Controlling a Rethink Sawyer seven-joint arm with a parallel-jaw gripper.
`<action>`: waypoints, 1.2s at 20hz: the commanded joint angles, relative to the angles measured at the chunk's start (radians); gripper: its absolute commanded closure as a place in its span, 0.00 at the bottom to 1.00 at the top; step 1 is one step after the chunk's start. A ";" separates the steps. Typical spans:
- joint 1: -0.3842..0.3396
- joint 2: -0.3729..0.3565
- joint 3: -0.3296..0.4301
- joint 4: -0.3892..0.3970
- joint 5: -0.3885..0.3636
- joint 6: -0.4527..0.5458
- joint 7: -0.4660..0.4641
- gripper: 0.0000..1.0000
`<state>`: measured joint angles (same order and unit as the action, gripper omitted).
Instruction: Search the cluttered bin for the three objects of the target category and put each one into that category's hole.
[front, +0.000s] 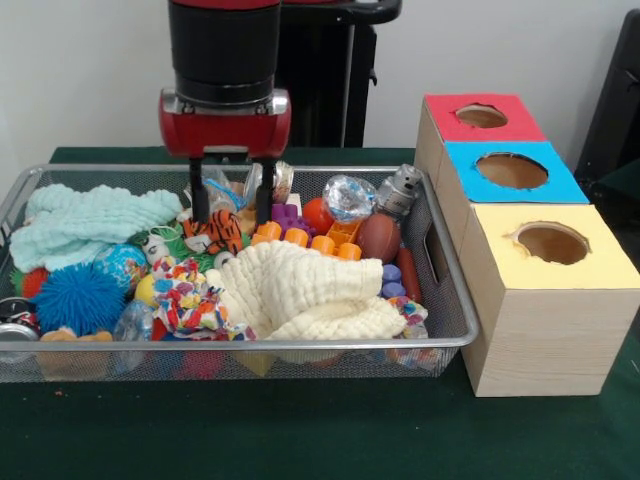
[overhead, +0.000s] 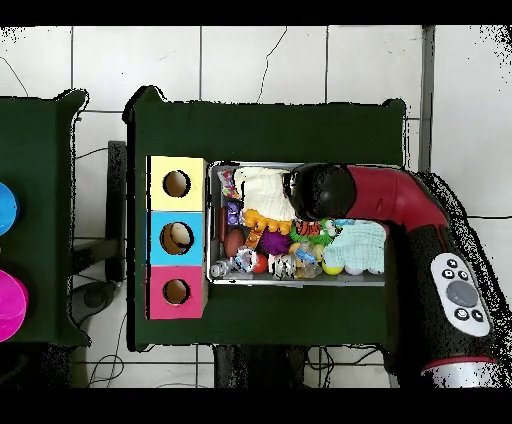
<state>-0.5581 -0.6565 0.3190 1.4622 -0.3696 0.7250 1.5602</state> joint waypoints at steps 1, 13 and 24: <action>-0.050 0.136 0.124 -0.161 -0.113 0.097 -0.356 0.00; -0.138 0.184 0.151 -0.044 -0.214 -0.028 -0.290 0.00; -0.174 0.223 0.202 -0.005 -0.279 -0.110 -0.248 0.00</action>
<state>-0.7227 -0.4892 0.4238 1.3854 -0.5786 0.6648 1.5526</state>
